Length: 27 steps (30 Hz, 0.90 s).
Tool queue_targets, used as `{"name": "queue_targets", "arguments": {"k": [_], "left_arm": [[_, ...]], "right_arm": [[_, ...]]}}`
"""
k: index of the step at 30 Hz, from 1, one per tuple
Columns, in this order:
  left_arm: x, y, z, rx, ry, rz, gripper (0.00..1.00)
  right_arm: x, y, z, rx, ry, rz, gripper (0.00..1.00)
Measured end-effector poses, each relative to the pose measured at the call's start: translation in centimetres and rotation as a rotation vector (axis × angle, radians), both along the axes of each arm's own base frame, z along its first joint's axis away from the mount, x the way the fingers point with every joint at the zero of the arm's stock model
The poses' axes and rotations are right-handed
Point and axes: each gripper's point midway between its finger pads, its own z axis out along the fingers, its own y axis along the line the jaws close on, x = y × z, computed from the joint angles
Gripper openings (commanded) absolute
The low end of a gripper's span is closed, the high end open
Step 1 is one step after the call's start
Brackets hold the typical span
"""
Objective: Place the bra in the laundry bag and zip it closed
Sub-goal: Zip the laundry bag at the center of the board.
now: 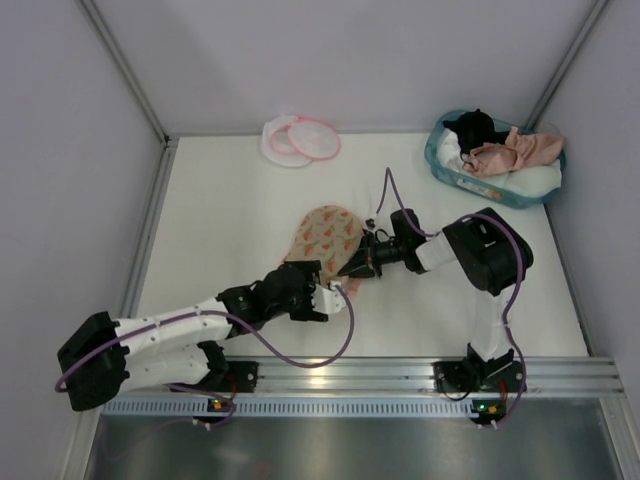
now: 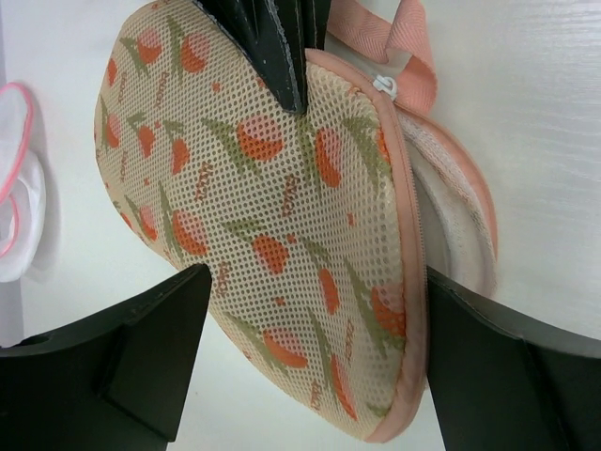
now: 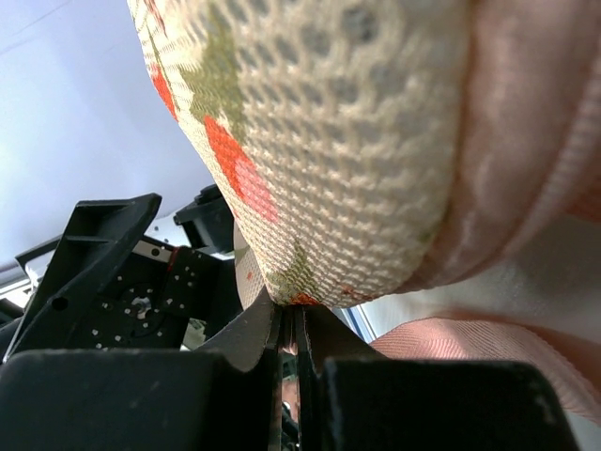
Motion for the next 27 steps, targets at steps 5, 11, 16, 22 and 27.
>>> {"name": "queue_targets", "arguments": {"k": [5,11,16,22,27], "left_arm": [[-1.0,0.2,1.4,-0.032,0.038,-0.007,0.89],[-2.3,-0.3,2.4,-0.043,0.111,-0.054,0.66],[-3.3,-3.4,6.4,-0.104,0.175,-0.161,0.43],[-1.5,-8.0,8.2,-0.072,0.238,-0.203,0.29],[-1.2,-8.9,5.6,0.044,0.297,-0.198,0.29]], "right_arm": [[0.0,0.0,0.0,-0.001,0.002,0.000,0.00],[0.0,0.0,0.0,-0.001,0.003,-0.001,0.00],[0.0,0.0,0.1,-0.001,0.004,-0.004,0.00],[0.2,0.1,0.6,0.004,-0.015,-0.010,0.00],[0.3,0.0,0.8,-0.002,-0.018,-0.018,0.00]]}}
